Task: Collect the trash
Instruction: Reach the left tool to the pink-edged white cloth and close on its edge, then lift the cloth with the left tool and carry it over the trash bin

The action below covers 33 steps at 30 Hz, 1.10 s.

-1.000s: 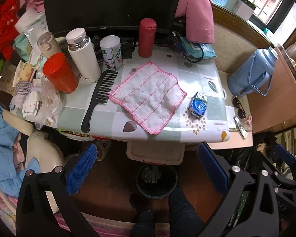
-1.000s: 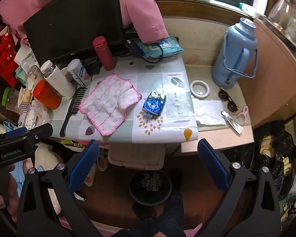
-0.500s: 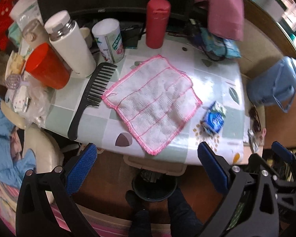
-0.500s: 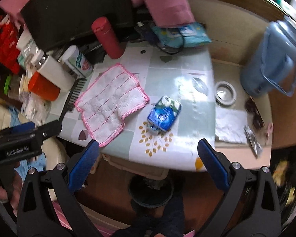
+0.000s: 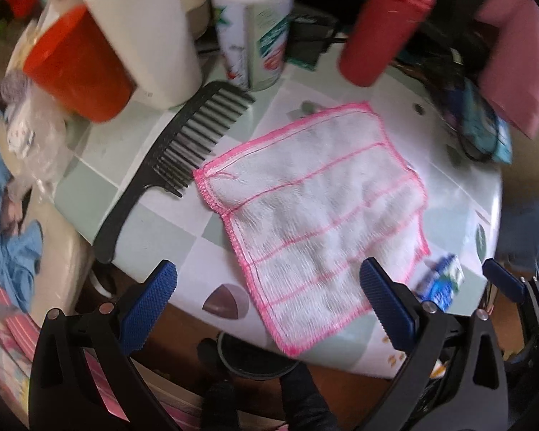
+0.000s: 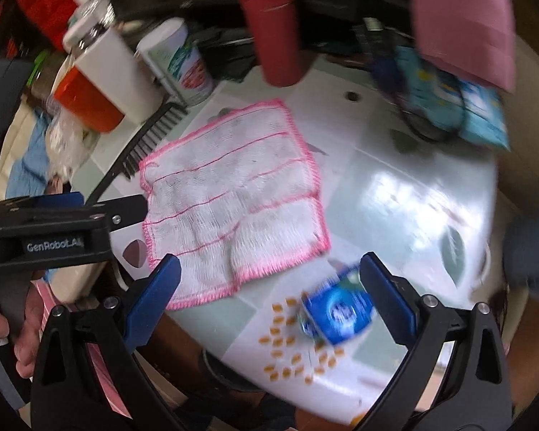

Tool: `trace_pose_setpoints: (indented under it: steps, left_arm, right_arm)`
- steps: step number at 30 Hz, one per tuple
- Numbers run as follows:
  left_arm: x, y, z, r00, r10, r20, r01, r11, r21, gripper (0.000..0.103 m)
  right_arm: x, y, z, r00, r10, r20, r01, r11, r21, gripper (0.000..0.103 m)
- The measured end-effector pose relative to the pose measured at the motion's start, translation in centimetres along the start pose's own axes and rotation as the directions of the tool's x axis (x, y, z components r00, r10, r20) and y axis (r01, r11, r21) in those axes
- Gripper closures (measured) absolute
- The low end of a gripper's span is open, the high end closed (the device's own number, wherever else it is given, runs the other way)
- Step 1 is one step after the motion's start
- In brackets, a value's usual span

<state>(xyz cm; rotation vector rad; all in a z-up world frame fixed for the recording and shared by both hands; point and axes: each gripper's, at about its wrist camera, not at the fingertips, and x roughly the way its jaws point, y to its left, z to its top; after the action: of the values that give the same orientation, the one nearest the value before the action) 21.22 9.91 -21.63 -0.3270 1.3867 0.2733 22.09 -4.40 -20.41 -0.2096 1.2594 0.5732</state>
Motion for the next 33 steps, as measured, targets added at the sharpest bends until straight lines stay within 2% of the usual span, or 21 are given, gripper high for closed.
trace_pose_setpoints:
  steps: [3,9,12,14,18,21,23,24,26,27,29,30,31,32,33]
  left_arm:
    - [1.7,0.6,0.5,1.000,-0.019,-0.019,0.019,0.999,-0.045,0.005]
    - [4.3,0.7,1.2,0.999,-0.027,-0.033,0.024,0.997,-0.074,0.005]
    - [5.3,0.9,1.7,0.998,-0.036,-0.046,0.032,0.996,-0.086,0.005]
    - [5.9,0.9,1.9,0.998,-0.046,-0.052,0.042,0.995,-0.088,0.005]
    - [6.8,0.8,2.1,0.993,-0.097,-0.075,0.090,0.992,-0.088,0.005]
    - [6.8,0.6,1.5,0.994,-0.092,-0.065,0.087,0.994,-0.069,0.005]
    - [6.5,0.8,1.4,0.993,-0.103,-0.057,0.099,0.993,-0.066,0.007]
    - [6.3,0.9,1.5,0.993,-0.105,-0.052,0.102,0.993,-0.065,0.009]
    - [5.8,0.6,1.4,0.993,-0.105,-0.045,0.103,0.993,-0.058,0.026]
    - [5.5,0.6,1.5,0.993,-0.111,-0.042,0.109,0.993,-0.047,0.031]
    - [5.0,0.9,1.6,0.986,-0.157,-0.048,0.155,0.987,-0.048,0.049]
    - [4.9,1.2,1.5,0.982,-0.183,-0.053,0.180,0.982,-0.057,0.052]
    - [4.8,1.5,1.4,0.977,-0.203,-0.058,0.199,0.978,-0.065,0.060]
    - [4.8,1.8,1.1,0.974,-0.216,-0.062,0.212,0.975,-0.070,0.070]
    - [4.7,2.1,0.9,0.971,-0.230,-0.062,0.225,0.972,-0.073,0.073]
  right_arm:
    - [2.2,0.6,0.6,1.000,0.020,-0.015,-0.021,0.998,-0.067,0.004]
    - [5.8,1.6,1.0,0.999,0.041,-0.031,-0.045,0.988,-0.145,0.005]
    - [7.2,2.3,1.0,0.998,0.037,-0.050,-0.046,0.981,-0.186,0.015]
    - [8.0,2.4,1.0,0.998,0.030,-0.063,-0.042,0.981,-0.188,0.026]
    - [8.3,2.7,0.5,0.999,0.002,-0.036,-0.010,0.976,-0.216,0.026]
    - [8.4,3.0,0.2,1.000,-0.020,-0.016,0.015,0.971,-0.240,0.027]
    - [8.5,3.0,0.2,0.999,-0.040,-0.002,0.038,0.971,-0.238,0.038]
    - [8.4,2.7,0.2,0.999,-0.047,0.005,0.047,0.972,-0.229,0.042]
    - [8.2,2.3,0.3,0.999,-0.048,0.010,0.049,0.976,-0.210,0.054]
    - [8.2,2.2,0.3,0.999,-0.048,0.011,0.049,0.978,-0.204,0.058]
    - [8.1,2.0,0.3,0.999,-0.035,0.009,0.036,0.981,-0.191,0.074]
    - [8.1,2.1,0.4,1.000,-0.030,0.007,0.031,0.982,-0.188,0.079]
    - [8.0,2.1,0.4,1.000,-0.023,0.006,0.024,0.983,-0.183,0.088]
    - [7.8,2.2,0.3,1.000,-0.016,0.009,0.017,0.984,-0.176,0.092]
    - [7.7,2.3,0.3,1.000,-0.010,0.012,0.011,0.985,-0.170,0.093]
